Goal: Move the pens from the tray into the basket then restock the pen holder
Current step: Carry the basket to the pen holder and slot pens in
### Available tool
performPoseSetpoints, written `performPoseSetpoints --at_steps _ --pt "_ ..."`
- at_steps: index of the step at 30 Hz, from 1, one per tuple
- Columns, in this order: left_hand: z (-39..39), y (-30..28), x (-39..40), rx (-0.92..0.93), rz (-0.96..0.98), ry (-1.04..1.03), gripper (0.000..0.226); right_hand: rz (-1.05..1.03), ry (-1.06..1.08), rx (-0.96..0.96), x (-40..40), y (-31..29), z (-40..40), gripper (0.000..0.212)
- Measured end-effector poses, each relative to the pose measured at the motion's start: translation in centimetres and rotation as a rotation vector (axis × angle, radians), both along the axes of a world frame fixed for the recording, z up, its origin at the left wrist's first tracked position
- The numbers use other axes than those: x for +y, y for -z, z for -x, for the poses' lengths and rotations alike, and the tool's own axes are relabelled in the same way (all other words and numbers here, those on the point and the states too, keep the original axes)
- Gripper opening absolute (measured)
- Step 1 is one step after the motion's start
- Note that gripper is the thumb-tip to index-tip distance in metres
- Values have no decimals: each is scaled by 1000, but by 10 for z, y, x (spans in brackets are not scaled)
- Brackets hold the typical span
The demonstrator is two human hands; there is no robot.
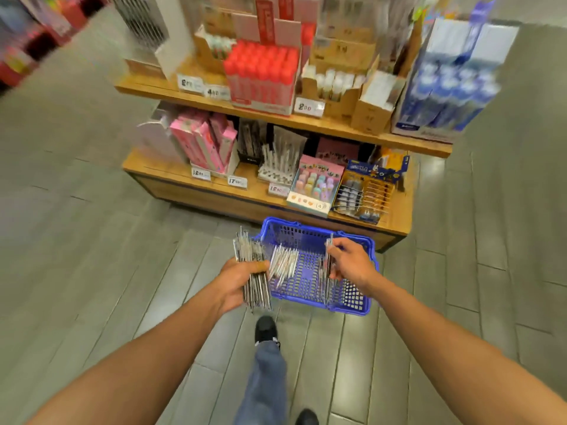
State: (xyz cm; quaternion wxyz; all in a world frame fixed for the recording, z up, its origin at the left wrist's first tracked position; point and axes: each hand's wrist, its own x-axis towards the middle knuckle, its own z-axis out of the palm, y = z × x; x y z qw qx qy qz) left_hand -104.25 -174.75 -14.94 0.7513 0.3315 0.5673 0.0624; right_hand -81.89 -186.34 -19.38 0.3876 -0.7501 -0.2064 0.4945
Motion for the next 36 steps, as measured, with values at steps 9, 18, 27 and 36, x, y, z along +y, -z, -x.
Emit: performPoseSetpoints --at_steps 9,18,27,36 --pt "70 -89 20 -67 -19 -184 11 -54 -80 -4 40 -123 70 13" --pt "147 -144 138 -107 -73 -170 32 -89 -70 -98 141 -175 146 20" --pt "195 -171 260 -104 -123 -165 40 -123 -49 -102 267 -195 191 18" --pt "168 -164 399 -134 -136 -125 15 -189 -109 -151 411 -192 170 17"
